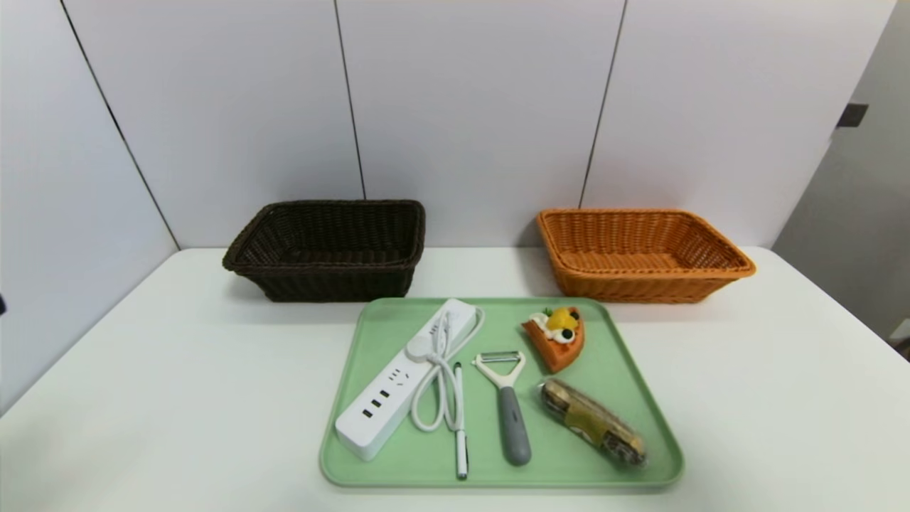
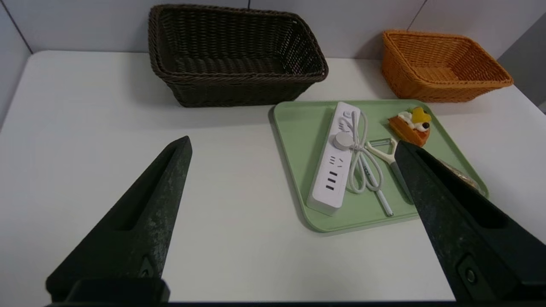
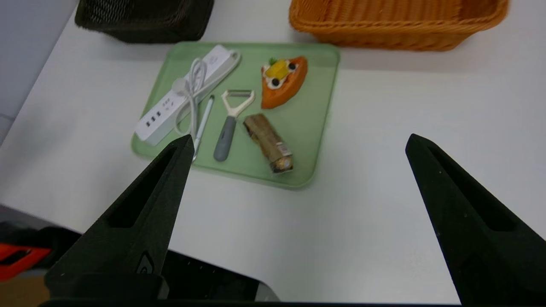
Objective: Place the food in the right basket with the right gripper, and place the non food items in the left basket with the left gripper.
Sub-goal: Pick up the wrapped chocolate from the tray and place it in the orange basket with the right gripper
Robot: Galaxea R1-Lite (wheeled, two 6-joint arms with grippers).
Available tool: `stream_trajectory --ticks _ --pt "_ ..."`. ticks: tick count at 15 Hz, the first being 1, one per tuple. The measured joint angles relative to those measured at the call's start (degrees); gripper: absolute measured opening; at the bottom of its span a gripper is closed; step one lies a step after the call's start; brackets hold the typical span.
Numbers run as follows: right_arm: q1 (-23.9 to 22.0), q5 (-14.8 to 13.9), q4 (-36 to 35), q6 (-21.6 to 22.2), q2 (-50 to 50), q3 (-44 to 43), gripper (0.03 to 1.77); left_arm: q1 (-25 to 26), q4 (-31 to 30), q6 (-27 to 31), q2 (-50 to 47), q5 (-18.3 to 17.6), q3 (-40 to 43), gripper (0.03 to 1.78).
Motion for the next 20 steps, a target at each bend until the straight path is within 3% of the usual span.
stream_trajectory --ticks 2,5,7,10,13,20 --pt "5.4 -0.3 7.7 1.3 10.3 -9.2 1.71 -2.0 1.4 -1.0 5.4 -0.7 -1.1 1.69" --pt "13.5 -4.0 16.0 6.3 24.9 -18.5 1.71 -6.9 5.6 -5.5 12.2 -0.3 -3.3 1.69" --pt "18.7 -6.6 18.2 9.8 32.6 -21.2 1.71 -8.7 8.4 -5.8 15.2 1.1 -3.6 1.69" --pt "24.4 -11.7 21.7 11.4 41.9 -22.5 1.71 -10.4 9.3 -5.9 17.6 1.4 -3.8 1.69" --pt "27.4 -14.3 24.0 11.0 48.7 -22.0 1.71 -10.7 9.3 -5.9 18.7 1.4 -3.6 1.69" --pt "29.0 -14.8 21.1 10.7 57.9 -19.9 1.71 -11.1 7.6 -5.4 20.8 1.3 -3.5 1.69"
